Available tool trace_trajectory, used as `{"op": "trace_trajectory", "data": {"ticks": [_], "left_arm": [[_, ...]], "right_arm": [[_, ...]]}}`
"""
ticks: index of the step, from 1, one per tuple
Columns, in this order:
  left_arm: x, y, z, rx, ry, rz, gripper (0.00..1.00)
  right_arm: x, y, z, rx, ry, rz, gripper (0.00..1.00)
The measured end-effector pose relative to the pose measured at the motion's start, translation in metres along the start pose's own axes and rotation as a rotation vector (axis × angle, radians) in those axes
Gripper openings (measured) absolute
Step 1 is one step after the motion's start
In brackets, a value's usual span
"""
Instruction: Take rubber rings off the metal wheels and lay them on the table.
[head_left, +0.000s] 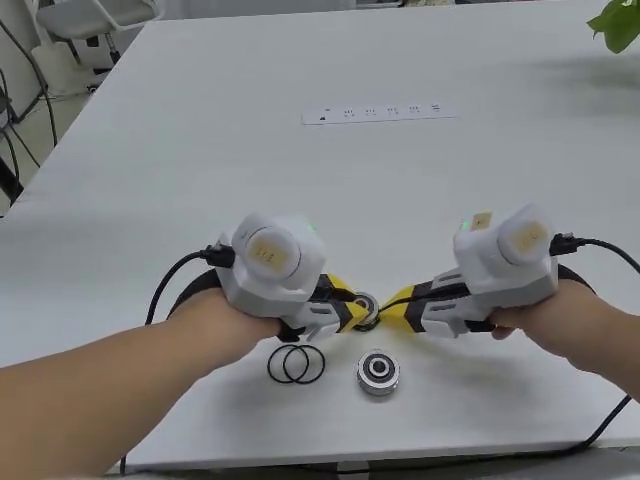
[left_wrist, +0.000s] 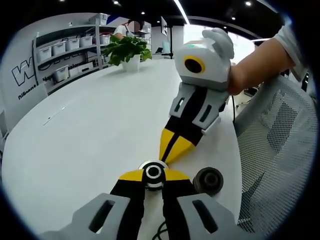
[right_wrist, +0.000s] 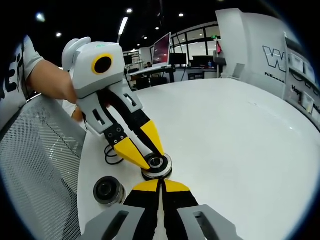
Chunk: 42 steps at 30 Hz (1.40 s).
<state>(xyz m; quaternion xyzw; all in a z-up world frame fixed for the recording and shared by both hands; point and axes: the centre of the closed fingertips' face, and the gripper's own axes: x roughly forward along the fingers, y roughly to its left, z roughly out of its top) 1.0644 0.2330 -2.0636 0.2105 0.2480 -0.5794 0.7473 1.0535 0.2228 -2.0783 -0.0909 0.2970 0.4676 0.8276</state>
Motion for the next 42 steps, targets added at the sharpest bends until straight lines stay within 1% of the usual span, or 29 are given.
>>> {"op": "trace_trajectory", "data": {"ticks": [10, 16, 18, 19, 20, 21, 26, 29, 31, 35, 39, 42], "left_arm": [[0.0002, 0.0001, 0.0001, -0.002, 0.000, 0.004, 0.07], [0.0003, -0.0001, 0.0001, -0.007, 0.003, 0.008, 0.07], [0.0004, -0.0001, 0.0000, -0.007, 0.005, 0.009, 0.07], [0.0003, -0.0002, 0.0000, -0.008, 0.005, 0.009, 0.07], [0.0003, -0.0003, 0.0001, -0.008, 0.006, 0.010, 0.07], [0.0004, -0.0003, 0.0001, -0.008, 0.006, 0.010, 0.07], [0.0005, -0.0005, 0.0003, -0.008, 0.006, 0.013, 0.07], [0.0004, -0.0006, 0.0004, -0.008, 0.006, 0.014, 0.07], [0.0005, -0.0005, 0.0004, -0.008, 0.007, 0.014, 0.07], [0.0003, -0.0008, 0.0004, -0.008, 0.007, 0.015, 0.07], [0.0001, -0.0009, 0.0004, -0.008, 0.007, 0.016, 0.07], [0.0001, -0.0011, 0.0005, -0.008, 0.007, 0.016, 0.07]], "right_arm": [[-0.0005, -0.0008, 0.0015, 0.008, -0.002, 0.001, 0.00], [0.0004, -0.0012, 0.0015, 0.069, -0.009, -0.008, 0.00], [0.0004, -0.0033, 0.0017, 0.083, -0.011, -0.017, 0.00], [0.0002, -0.0041, 0.0024, 0.101, -0.014, -0.018, 0.00], [-0.0002, -0.0050, 0.0036, 0.145, -0.021, -0.027, 0.00], [-0.0009, -0.0066, 0.0051, 0.162, -0.029, -0.032, 0.00], [-0.0027, -0.0061, 0.0046, 0.167, -0.037, -0.031, 0.00], [-0.0030, -0.0058, 0.0056, 0.191, -0.044, -0.029, 0.00], [-0.0028, -0.0065, 0.0055, 0.228, -0.047, -0.029, 0.00], [-0.0029, -0.0066, 0.0056, 0.232, -0.048, -0.031, 0.00], [-0.0036, -0.0070, 0.0079, 0.242, -0.067, -0.027, 0.00], [-0.0035, -0.0073, 0.0080, 0.214, -0.065, -0.028, 0.00]]}}
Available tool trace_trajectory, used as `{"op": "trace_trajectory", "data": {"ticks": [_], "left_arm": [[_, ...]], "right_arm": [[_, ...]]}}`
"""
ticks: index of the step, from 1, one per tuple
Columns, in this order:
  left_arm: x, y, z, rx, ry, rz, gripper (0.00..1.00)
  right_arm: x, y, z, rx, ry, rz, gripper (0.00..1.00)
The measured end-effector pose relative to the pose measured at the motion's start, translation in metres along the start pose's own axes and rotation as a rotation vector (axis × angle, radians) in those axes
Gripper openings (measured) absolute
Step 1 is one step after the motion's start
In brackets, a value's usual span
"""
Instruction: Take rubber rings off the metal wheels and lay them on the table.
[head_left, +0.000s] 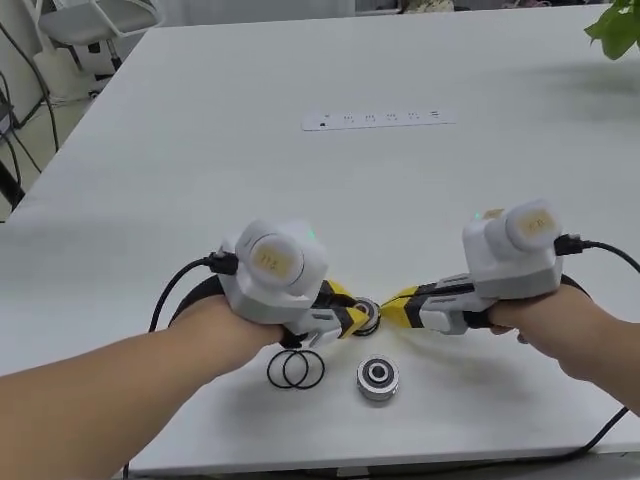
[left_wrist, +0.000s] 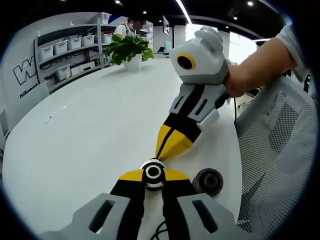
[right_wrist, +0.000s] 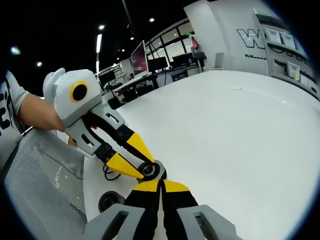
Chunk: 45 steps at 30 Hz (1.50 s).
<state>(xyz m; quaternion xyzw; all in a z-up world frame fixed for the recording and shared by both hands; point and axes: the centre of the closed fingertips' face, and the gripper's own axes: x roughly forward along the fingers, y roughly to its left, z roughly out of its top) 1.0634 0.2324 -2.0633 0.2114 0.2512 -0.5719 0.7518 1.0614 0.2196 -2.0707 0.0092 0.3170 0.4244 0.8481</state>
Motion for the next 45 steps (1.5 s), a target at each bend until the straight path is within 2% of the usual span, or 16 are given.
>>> {"op": "trace_trajectory", "data": {"ticks": [4, 16, 24, 45], "left_arm": [[0.000, 0.000, 0.000, 0.000, 0.001, 0.000, 0.07], [0.000, 0.000, 0.000, -0.002, 0.000, 0.005, 0.07], [0.000, 0.000, 0.000, -0.002, 0.002, 0.006, 0.07], [0.001, 0.000, 0.000, 0.001, 0.016, 0.007, 0.07]], "right_arm": [[0.000, 0.000, 0.000, -0.023, 0.000, 0.004, 0.00], [-0.001, 0.000, 0.001, 0.013, -0.008, 0.004, 0.00], [0.000, 0.006, 0.005, 0.032, -0.027, 0.018, 0.00], [0.000, 0.011, 0.008, 0.034, -0.022, 0.021, 0.00]]}}
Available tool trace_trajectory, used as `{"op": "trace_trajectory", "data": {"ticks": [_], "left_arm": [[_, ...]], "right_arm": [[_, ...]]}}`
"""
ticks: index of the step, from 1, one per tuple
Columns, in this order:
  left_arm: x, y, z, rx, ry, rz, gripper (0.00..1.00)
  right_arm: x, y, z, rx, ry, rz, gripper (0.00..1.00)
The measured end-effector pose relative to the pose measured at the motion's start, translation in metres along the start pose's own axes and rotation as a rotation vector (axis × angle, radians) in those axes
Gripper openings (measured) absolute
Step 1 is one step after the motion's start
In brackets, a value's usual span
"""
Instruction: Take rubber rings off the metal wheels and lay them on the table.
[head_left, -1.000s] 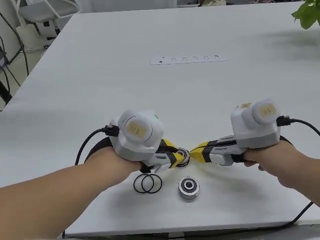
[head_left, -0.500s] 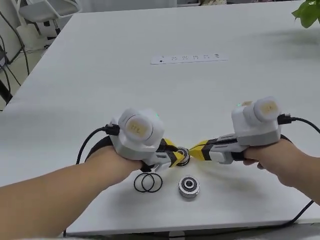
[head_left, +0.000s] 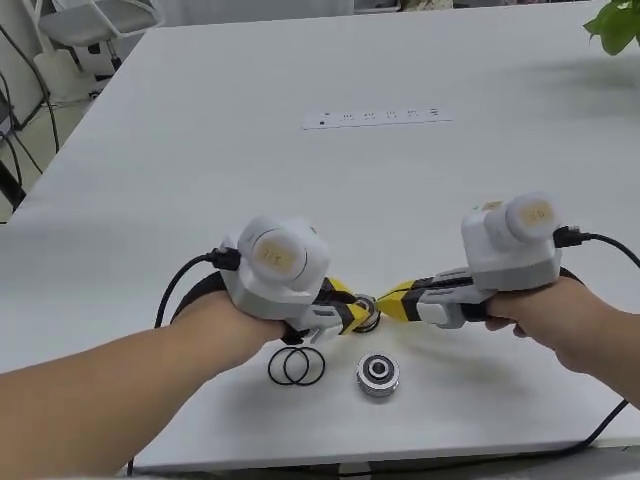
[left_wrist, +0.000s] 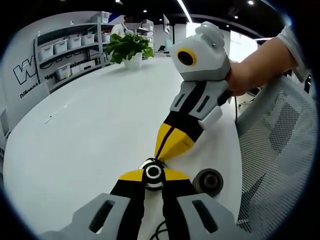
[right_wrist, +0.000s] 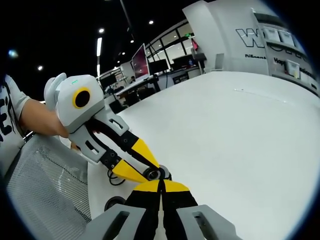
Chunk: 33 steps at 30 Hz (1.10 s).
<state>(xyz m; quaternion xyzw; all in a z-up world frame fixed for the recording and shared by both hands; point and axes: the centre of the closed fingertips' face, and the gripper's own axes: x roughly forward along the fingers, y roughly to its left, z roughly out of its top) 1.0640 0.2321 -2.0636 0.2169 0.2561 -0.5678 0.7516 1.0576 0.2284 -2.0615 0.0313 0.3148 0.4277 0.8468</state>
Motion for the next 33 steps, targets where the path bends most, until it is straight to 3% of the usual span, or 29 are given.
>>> {"op": "trace_trajectory", "data": {"ticks": [27, 30, 32, 33], "left_arm": [[0.000, -0.001, 0.000, 0.005, 0.009, -0.003, 0.07], [-0.001, -0.001, 0.000, 0.005, 0.009, -0.003, 0.07], [-0.001, -0.002, 0.000, 0.005, 0.008, -0.003, 0.07], [-0.001, -0.002, 0.000, 0.003, 0.008, -0.002, 0.07]], "right_arm": [[0.003, 0.003, 0.001, -0.027, 0.000, 0.025, 0.00], [0.004, 0.009, 0.004, -0.030, -0.016, 0.053, 0.00], [0.004, 0.019, 0.017, -0.023, -0.067, 0.096, 0.00], [0.004, 0.018, 0.017, -0.032, -0.056, 0.082, 0.00]]}}
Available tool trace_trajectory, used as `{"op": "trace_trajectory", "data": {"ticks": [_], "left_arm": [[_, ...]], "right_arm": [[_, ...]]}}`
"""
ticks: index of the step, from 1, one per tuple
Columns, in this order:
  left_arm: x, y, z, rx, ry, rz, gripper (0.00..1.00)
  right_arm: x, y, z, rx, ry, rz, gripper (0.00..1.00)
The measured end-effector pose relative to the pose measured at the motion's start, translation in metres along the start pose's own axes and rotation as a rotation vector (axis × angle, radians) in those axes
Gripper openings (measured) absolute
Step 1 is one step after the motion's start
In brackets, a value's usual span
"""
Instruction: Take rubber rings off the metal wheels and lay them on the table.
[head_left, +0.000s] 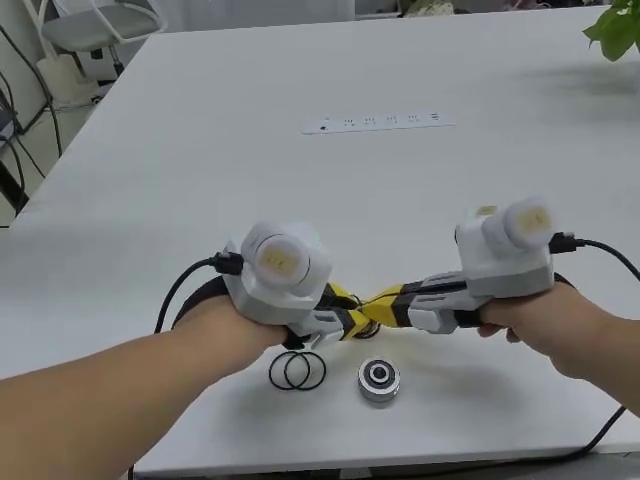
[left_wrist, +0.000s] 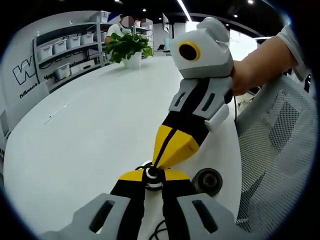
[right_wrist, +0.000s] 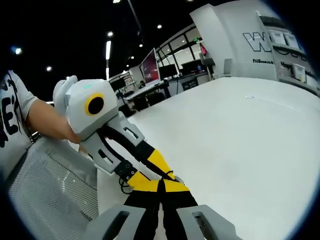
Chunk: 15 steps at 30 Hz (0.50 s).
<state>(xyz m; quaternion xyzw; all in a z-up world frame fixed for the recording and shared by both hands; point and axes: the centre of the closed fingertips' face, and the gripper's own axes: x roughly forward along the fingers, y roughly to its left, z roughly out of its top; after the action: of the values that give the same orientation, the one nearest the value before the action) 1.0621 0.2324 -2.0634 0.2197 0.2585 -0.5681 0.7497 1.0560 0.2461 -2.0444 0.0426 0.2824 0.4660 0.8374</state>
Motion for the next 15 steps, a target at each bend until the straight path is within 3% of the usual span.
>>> {"op": "trace_trajectory", "data": {"ticks": [2, 15], "left_arm": [[-0.0001, -0.0001, 0.0002, -0.003, -0.001, 0.000, 0.07], [-0.0006, -0.0001, 0.0010, -0.004, -0.025, 0.000, 0.07]], "right_arm": [[0.0008, -0.0017, -0.0018, -0.030, 0.009, -0.010, 0.00], [-0.0041, -0.0082, -0.0103, -0.038, 0.023, -0.048, 0.00]]}}
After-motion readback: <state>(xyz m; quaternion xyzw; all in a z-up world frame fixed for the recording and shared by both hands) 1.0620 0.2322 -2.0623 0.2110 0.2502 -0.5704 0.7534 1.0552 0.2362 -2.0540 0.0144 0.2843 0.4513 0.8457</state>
